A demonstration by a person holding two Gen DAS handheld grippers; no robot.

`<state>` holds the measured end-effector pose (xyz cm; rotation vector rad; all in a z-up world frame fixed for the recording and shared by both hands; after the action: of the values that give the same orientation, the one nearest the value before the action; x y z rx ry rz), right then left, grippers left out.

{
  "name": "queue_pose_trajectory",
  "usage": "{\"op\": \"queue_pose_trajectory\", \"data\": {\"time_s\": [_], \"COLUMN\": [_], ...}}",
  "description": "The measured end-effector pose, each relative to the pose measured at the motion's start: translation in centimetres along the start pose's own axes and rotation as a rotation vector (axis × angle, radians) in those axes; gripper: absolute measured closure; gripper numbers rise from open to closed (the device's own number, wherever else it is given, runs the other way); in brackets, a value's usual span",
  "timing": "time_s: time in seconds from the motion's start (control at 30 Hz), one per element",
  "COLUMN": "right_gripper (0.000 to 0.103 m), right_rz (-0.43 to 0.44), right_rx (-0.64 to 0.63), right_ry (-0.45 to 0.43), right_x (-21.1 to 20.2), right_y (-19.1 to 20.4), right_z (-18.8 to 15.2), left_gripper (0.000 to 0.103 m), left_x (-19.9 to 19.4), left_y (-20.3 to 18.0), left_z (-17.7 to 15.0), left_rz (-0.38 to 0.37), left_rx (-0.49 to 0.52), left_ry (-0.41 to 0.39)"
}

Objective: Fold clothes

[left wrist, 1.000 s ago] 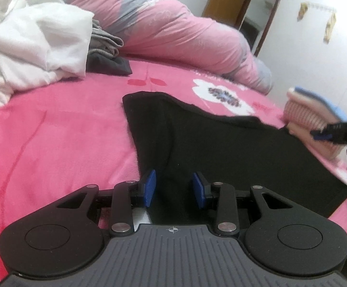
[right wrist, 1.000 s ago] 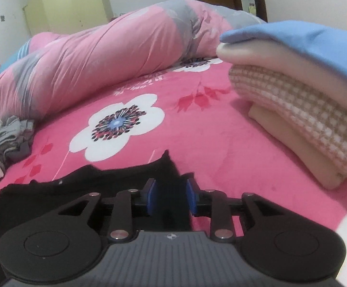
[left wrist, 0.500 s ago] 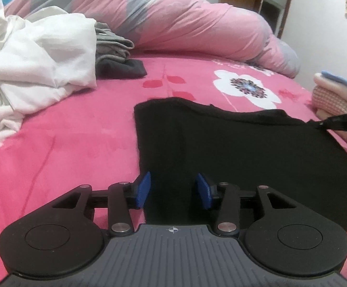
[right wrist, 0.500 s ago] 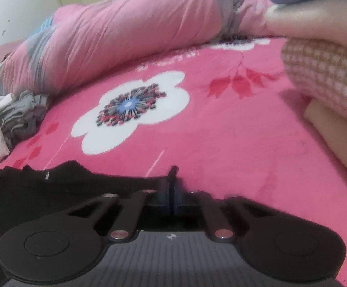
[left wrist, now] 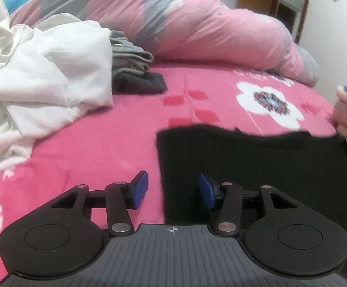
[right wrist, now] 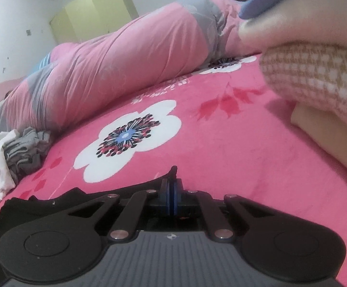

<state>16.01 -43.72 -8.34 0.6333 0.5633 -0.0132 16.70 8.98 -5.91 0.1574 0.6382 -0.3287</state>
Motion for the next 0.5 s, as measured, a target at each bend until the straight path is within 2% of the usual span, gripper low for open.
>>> {"op": "queue_pose_trajectory", "data": {"time_s": [0.1,0.27,0.33,0.4,0.5], "right_gripper": [0.1,0.1,0.1,0.1,0.1], "right_rz": [0.007,-0.004,-0.011,-0.016,-0.02], "right_rx": [0.02,0.013,0.009,0.008,0.005], "right_ry": [0.017,0.03,0.036,0.04,0.047], "right_x": [0.3,0.5,0.6,0.8,0.9], "right_y": [-0.4,-0.2,-0.1,-0.1,-0.1], "right_z": [0.0,-0.1,-0.1,-0.2,-0.3], "left_gripper": [0.049,0.049,0.05,0.059,0.074], "left_x": [2.1,7.1,8.0,8.6,9.0], "left_y": [1.9,5.4,6.1,6.4,6.0], "left_z": [1.4,2.5,2.7,2.9,3.0], "left_rz": [-0.041,-0.166,-0.2,-0.229,-0.252], "left_rx": [-0.066,-0.268,-0.319,-0.346,-0.332], "left_ry": [0.022,0.089,0.089,0.078,0.068]}}
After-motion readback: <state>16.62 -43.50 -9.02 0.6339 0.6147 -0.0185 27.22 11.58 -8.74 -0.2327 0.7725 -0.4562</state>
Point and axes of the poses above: each gripper's, at about its wrist camera, not at the fingertips, and x roughly the way its jaws point, y to its left, z to its top, the point moved 1 cm from there along x, roughly the way its jaws point, and after that the axes turned 15 degrees about x, right-handed, at the moved point
